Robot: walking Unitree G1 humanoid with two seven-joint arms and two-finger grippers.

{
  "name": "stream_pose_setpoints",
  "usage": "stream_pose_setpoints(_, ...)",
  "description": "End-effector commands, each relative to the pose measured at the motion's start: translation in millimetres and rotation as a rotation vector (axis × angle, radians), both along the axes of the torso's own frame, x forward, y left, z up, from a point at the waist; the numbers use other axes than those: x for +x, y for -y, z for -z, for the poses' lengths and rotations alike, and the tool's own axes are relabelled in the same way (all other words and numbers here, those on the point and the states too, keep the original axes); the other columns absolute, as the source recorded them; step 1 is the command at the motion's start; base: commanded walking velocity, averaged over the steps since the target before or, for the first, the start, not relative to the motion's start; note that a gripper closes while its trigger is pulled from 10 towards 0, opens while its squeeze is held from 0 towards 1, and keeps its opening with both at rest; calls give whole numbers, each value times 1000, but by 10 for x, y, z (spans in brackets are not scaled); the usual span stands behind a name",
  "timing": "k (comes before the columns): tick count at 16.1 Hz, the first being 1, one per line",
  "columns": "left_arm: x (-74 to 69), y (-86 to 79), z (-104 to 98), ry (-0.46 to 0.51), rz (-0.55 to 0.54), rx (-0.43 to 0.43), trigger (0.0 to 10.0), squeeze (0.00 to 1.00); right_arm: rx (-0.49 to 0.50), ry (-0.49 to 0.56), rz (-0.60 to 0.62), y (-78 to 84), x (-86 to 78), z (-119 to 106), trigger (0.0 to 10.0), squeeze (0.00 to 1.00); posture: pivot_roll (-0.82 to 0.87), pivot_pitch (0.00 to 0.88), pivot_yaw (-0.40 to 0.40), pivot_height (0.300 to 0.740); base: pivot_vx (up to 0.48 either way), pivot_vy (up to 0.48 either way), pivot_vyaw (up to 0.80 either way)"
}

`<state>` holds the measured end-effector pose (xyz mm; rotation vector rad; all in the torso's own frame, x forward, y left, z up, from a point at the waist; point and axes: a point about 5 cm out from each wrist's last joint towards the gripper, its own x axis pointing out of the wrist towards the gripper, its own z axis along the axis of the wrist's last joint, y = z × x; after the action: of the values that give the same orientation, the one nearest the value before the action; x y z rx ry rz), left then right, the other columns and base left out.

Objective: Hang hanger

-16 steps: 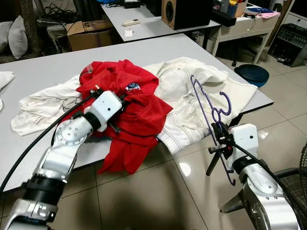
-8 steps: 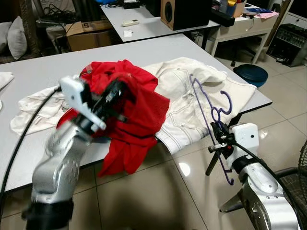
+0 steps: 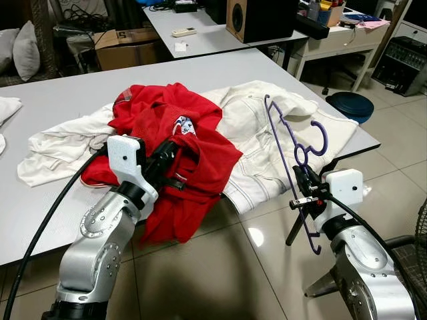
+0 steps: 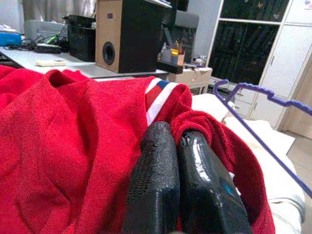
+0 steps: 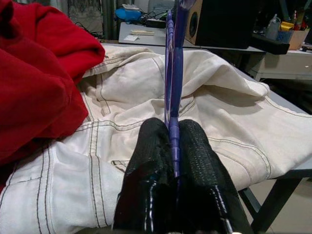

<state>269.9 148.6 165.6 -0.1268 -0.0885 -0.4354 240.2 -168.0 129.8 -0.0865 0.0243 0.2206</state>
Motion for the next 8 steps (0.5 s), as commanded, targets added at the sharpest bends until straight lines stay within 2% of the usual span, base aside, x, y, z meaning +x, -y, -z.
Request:
stream_pose_setpoints(1,8,12,50,-24,1,35,10000,0,11,15,0,-7,14,-49,10000,0,-64,0,38,740,0,0,0)
stream_pose_setpoints(8,-9,86,81,-26,60,79,10000,0,8,14,6,3,5,-47,10000,0,-67,0,42,740,0,0,0)
